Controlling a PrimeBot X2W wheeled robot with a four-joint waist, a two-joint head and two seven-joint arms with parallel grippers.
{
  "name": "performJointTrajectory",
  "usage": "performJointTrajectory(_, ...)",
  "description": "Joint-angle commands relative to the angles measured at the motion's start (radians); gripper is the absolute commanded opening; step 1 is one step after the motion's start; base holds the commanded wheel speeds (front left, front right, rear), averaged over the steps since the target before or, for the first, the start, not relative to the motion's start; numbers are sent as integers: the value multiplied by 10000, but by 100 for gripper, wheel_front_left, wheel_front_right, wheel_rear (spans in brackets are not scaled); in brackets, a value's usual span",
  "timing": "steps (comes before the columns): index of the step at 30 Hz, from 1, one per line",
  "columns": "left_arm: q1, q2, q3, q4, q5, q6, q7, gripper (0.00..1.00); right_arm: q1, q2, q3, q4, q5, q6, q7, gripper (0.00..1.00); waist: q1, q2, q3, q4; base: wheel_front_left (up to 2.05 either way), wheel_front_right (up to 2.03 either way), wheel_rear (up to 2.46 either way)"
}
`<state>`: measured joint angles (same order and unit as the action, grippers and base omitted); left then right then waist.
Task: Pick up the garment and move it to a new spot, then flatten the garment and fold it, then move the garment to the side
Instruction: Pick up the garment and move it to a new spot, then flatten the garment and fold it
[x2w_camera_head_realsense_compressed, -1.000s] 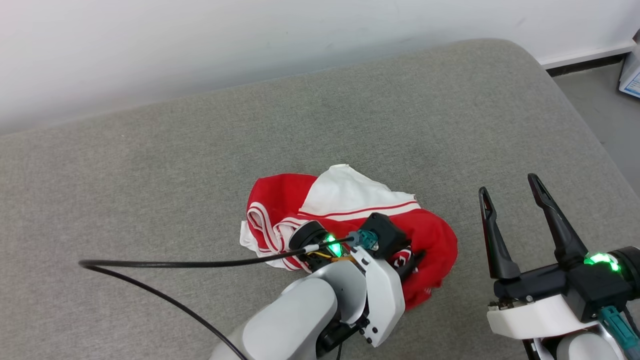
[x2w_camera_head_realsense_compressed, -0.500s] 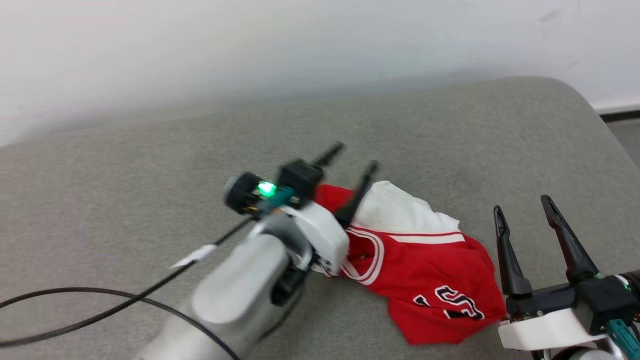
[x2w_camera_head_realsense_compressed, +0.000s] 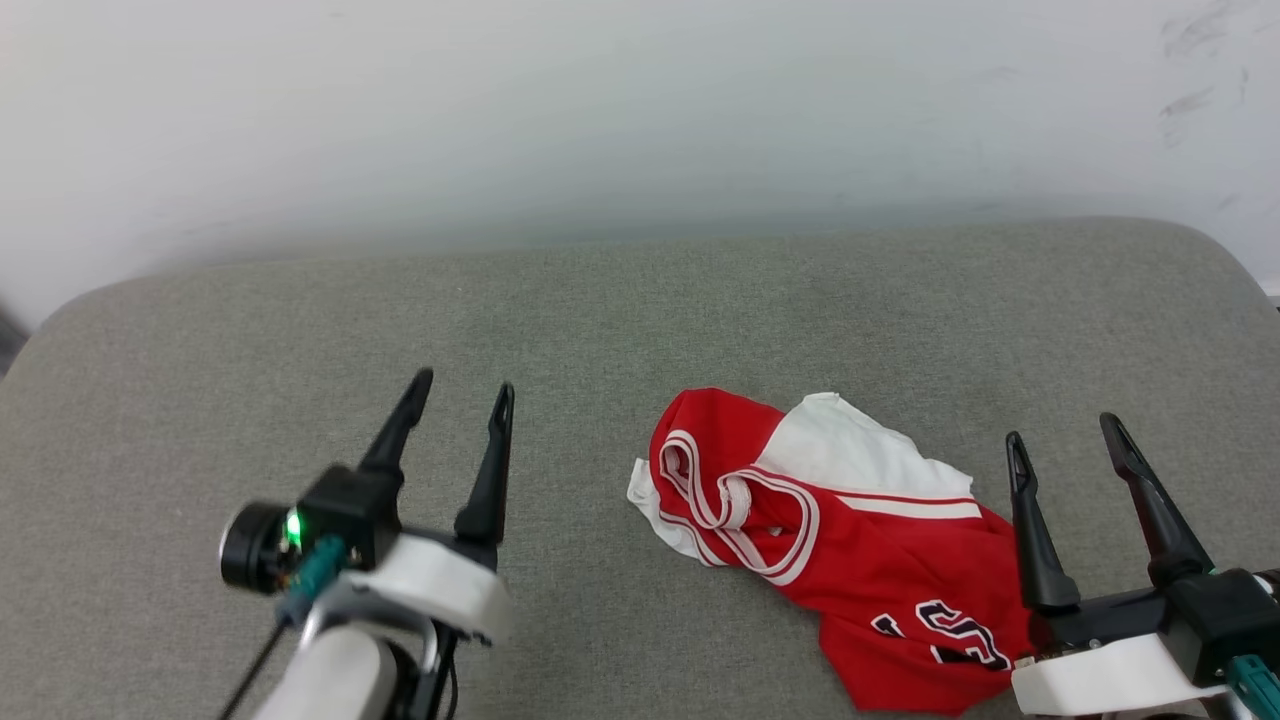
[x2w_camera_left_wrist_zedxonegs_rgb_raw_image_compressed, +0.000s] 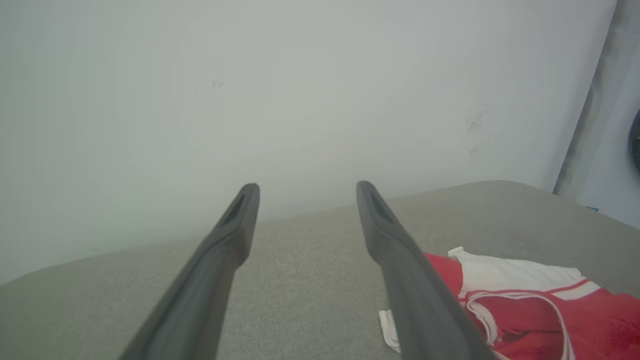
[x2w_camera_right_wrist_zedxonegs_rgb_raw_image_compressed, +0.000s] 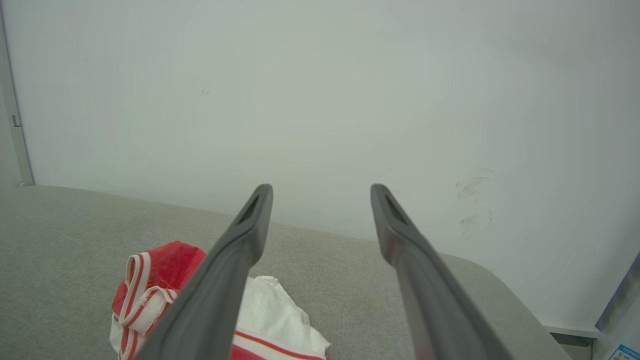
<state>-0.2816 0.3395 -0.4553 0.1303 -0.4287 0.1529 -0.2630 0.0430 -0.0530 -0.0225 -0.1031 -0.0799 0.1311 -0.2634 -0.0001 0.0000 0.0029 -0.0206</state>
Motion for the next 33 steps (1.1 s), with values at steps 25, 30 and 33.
performJointTrajectory(25,147,-661,74,-275,214,-1164,2979,100,-305,27,215,-131,101,-7,-20,100,1,0,1145,-429,0,0,0)
performJointTrajectory(30,-1266,-552,-215,226,217,-1015,5637,100,-565,-76,337,-188,81,-7,-22,100,1,0,1726,-636,0,0,0)
performJointTrajectory(33,-1889,-531,-507,652,338,-989,6949,100,-720,-105,444,-186,84,-7,-22,100,1,0,2073,-783,0,0,0)
